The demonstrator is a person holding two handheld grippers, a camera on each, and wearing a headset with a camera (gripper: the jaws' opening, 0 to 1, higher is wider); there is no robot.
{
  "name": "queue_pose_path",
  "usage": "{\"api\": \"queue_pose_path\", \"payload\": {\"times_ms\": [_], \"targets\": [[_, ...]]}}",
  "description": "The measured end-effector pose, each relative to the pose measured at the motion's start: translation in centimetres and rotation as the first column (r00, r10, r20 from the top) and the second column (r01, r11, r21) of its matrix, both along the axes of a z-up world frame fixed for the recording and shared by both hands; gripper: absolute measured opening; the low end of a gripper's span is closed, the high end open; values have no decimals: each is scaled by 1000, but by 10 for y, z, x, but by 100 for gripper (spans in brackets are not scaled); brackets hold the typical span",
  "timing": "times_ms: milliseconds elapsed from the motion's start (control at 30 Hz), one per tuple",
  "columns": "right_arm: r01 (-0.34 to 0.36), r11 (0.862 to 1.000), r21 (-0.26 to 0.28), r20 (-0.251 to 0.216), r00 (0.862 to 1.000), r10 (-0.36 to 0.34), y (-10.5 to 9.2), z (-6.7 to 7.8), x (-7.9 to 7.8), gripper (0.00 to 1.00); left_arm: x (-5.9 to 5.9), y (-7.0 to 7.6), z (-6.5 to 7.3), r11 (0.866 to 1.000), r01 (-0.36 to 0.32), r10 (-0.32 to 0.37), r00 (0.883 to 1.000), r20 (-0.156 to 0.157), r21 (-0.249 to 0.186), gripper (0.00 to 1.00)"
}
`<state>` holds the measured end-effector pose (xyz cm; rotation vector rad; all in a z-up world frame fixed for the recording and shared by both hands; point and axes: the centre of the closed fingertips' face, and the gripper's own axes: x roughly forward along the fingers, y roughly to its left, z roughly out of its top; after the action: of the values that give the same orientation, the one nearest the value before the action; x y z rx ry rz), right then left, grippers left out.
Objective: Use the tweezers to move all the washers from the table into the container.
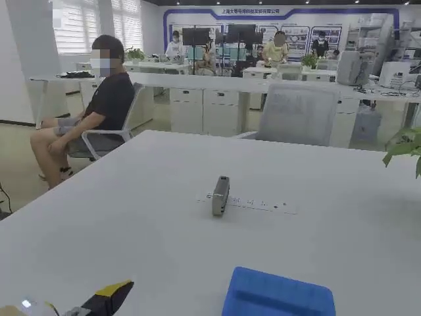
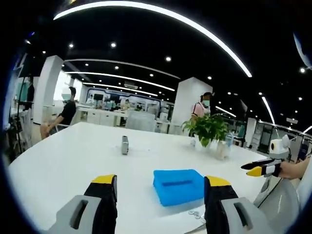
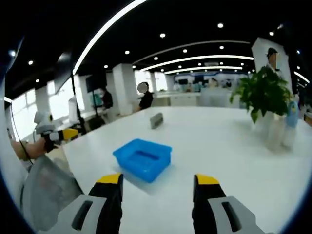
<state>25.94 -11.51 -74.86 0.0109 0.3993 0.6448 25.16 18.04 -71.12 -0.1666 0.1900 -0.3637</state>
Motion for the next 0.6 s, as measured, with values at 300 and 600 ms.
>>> {"api": "queue_pose_path", "payload": {"times_ms": [300,600], "targets": [[1,1000,2,1,1000,-1,-2,0,1,53,-1,-1,0,1000,4,-4,1000,-1,-2,70],[-2,1000,-4,-2,1000,2,-2,0,1,53,-1,-1,0,1000,2,-2,1000,-2,-3,69]]}}
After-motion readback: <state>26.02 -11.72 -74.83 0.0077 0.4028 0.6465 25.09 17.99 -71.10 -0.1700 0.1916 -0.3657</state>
